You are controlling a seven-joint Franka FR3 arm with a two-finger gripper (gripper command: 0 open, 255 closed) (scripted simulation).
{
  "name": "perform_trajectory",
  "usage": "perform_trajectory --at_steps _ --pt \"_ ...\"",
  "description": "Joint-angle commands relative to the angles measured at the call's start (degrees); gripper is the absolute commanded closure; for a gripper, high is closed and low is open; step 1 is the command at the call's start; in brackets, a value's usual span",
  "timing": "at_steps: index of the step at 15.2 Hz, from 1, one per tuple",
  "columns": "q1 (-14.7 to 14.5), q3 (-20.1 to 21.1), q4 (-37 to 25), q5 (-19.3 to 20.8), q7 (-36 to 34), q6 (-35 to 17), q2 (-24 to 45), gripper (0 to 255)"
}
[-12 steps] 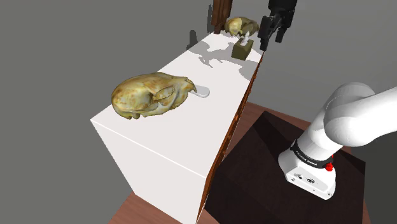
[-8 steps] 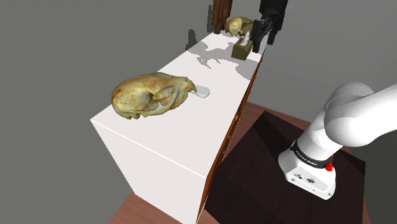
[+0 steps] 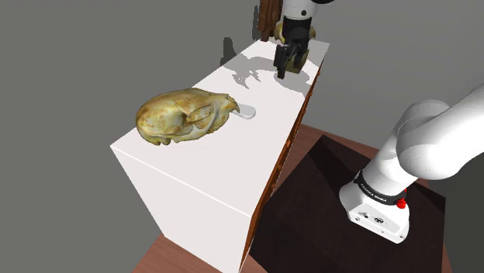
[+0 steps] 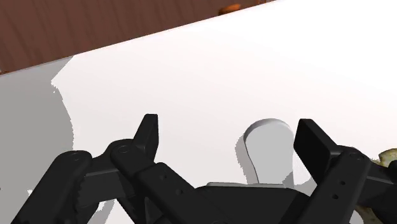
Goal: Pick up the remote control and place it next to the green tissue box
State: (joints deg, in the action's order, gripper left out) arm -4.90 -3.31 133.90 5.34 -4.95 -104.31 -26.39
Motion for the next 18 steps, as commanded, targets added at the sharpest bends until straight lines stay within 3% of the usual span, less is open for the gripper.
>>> perform_trajectory --at_steps 1,10,18 --pt "-0.68 0.0 -0.94 -0.41 0.89 -3.37 3.92 0" --pt "-3.26 0.89 -8.35 -2.63 5.07 -14.86 21.53 0" --pt "-4.74 2.4 -17.18 -4.08 8.17 -21.11 35.63 0"
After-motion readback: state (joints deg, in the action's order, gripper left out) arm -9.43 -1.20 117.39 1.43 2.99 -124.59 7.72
